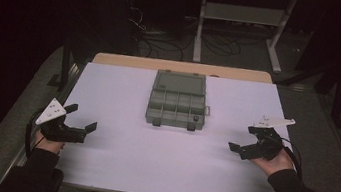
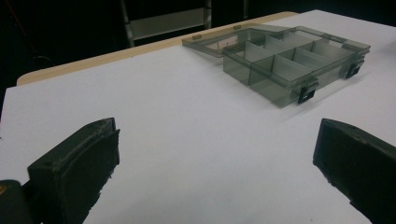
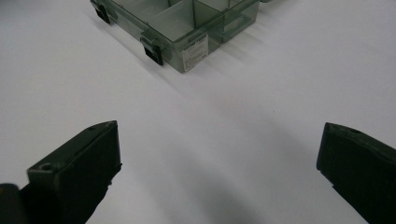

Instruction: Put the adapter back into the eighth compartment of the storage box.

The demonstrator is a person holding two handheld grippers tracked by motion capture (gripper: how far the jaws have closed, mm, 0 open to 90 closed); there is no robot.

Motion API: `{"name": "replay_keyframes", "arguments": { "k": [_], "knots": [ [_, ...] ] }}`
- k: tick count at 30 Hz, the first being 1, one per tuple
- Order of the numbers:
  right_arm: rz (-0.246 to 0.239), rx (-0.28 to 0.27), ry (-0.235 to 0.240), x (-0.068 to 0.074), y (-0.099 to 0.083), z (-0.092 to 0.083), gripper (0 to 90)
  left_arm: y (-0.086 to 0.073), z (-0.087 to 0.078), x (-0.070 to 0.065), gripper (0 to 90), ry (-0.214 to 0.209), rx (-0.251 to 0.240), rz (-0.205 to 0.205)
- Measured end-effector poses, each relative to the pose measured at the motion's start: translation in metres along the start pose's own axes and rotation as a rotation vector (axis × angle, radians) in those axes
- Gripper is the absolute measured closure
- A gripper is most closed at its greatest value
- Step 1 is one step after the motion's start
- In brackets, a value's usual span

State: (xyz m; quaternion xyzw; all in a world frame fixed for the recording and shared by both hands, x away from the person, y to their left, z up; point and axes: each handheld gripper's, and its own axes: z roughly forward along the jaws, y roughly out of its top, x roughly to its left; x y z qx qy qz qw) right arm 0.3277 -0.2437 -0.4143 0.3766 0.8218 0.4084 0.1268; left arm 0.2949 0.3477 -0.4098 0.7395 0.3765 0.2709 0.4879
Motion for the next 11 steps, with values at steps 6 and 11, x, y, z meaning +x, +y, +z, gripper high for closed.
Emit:
{"name": "replay_keyframes", "arguments": {
  "k": [6, 11],
  "knots": [
    [0.01, -0.005, -0.009, -0.002, -0.009, -0.004, 0.0, 0.0, 0.0, 0.0, 0.0, 0.0, 0.003, 0.004],
    [0.011, 0.002, -0.003, -0.002, -0.011, -0.003, 0.0, 0.0, 0.0, 0.0, 0.0, 0.002, 0.004, 0.004]
  ]
}}
